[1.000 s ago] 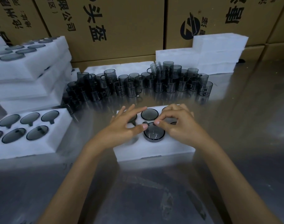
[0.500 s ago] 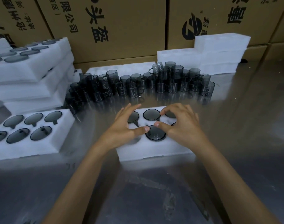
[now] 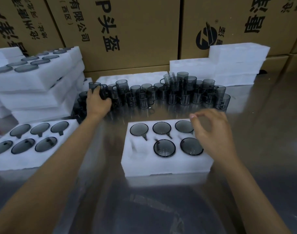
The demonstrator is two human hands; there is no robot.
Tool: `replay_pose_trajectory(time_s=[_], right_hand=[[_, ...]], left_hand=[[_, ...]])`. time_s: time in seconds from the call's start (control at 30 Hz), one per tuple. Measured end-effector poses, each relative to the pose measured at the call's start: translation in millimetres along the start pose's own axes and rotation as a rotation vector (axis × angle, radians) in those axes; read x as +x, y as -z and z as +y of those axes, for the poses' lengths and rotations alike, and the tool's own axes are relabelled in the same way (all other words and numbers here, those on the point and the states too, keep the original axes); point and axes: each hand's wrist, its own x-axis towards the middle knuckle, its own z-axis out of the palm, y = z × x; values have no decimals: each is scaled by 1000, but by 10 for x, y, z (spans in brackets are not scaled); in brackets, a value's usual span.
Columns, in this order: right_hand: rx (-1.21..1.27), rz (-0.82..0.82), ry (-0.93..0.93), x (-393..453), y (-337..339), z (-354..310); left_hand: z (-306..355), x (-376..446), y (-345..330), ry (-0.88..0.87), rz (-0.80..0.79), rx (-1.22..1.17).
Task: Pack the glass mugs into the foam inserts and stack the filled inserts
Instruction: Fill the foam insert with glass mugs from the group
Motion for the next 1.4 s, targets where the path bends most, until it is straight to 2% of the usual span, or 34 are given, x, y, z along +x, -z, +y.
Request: replay_pose_trajectory(time_s=[0.2,0.4,0.5,0.67,0.77,0.93,1.03,1.2,1.27,1.33,1.4], right_hand=[[16,10,-132,37,-20,190],[42,-7,-133,34,-35,179],[47,-23,-145,28,-40,169],[56,-25,-152,23,-41,151],[65,-32,-161,21,-30,123],[99,-49,-164,-6,-35,29],[105,-72,-129,-26,-24,-58],[165,-69,-27,-37,28,-227],[439,-173,-81,-26,58,-286],[800,-382,-185,-46,40,-355],[942,-518,-256,-87,-48,-394]], left_hand=[[-86,685,-51,2,-73,310],[-236,801,-131,-5,-33,334],[-302,796,-102,33,14,312],[-319,704,-64,2,140,237],[-314,572,-38,-83,202,127],[-94,88,-14,-316,177,-86],[142,-387,-16,-344,49,-294],[450,-1059,49,-301,-323,-665],[504,-1217,117,-280,-494,-797],[499,-1323,177,-259,-682,-889],[479,-1389,203,-233,-806,-943]])
